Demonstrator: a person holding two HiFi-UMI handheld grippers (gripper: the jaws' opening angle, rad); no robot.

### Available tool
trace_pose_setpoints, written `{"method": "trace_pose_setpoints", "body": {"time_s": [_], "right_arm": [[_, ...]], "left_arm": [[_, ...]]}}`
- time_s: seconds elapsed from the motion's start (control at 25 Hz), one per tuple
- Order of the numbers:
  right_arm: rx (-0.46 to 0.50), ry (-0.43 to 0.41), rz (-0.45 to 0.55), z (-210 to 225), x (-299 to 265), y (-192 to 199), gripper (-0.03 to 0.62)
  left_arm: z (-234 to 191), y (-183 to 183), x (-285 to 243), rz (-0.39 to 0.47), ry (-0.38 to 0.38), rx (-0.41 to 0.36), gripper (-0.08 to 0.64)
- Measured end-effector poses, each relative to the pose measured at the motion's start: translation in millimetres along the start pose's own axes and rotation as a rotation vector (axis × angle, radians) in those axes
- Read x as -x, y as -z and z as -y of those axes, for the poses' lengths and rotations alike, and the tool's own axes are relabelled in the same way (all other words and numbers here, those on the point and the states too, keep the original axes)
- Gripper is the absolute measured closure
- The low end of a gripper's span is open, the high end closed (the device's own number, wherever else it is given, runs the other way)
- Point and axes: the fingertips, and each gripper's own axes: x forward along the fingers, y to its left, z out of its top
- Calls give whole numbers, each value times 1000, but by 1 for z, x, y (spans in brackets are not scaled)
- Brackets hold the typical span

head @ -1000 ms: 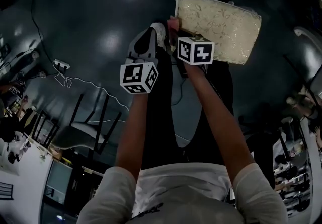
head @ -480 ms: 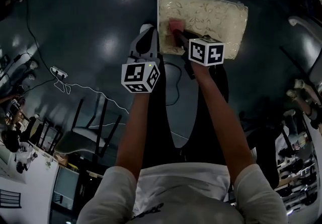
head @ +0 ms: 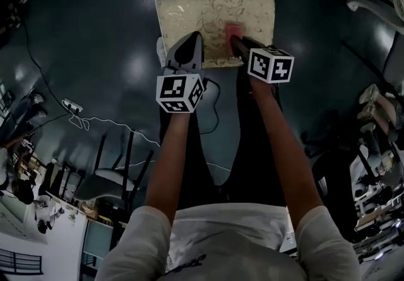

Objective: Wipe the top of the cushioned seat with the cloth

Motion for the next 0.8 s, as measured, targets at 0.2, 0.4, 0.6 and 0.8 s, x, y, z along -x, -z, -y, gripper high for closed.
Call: {"method": "trace_pose_setpoints", "body": {"time_s": [0.2, 0.4, 0.6, 0.8], "right_arm": [[13, 119, 49, 46, 39, -7, 561], [43, 264, 123, 81, 65, -14, 563], [69, 397, 97, 107, 74, -15, 565], [11, 423, 53, 141, 64, -12, 566]], "left_arm": [[44, 4, -20, -17, 69, -44, 545], [79, 11, -38, -20, 115, -70, 546], [88, 15, -35, -25, 119, -68, 546], [74, 22, -33, -37, 97, -49, 546]]}}
